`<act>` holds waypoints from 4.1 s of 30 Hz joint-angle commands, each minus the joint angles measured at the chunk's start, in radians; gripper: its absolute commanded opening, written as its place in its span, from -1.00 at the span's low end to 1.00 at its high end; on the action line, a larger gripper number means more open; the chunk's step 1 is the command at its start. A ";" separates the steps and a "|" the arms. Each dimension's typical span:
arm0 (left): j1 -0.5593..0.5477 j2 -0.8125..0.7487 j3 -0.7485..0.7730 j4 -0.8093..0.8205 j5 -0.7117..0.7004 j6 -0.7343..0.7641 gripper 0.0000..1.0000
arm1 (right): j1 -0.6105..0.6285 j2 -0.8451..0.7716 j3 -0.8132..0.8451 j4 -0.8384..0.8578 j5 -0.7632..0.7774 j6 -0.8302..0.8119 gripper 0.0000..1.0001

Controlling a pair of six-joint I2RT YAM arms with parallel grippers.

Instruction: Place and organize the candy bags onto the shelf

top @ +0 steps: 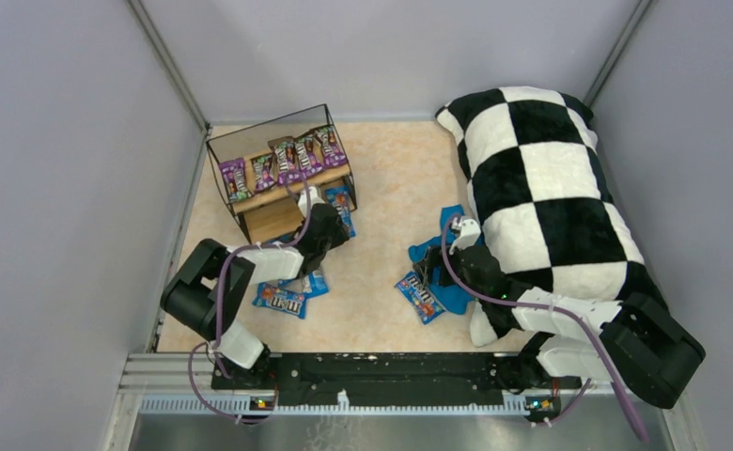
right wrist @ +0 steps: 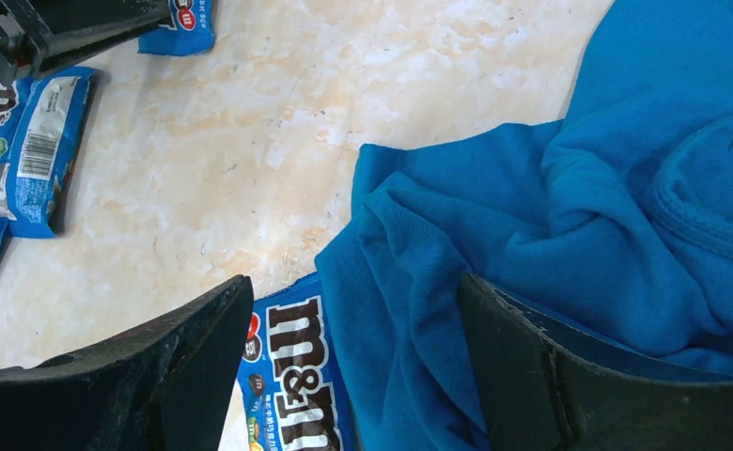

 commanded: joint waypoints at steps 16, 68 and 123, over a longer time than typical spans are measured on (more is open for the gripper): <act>-0.026 -0.354 -0.076 -0.073 0.371 0.112 0.57 | -0.001 0.106 0.092 0.072 -0.146 -0.023 0.65; -0.025 -1.343 0.129 -0.880 0.041 0.491 0.97 | 0.158 0.755 0.725 0.080 0.030 0.583 0.20; -0.026 -1.340 0.109 -0.856 0.068 0.499 0.97 | -0.103 0.904 0.793 -0.022 -0.483 0.384 0.23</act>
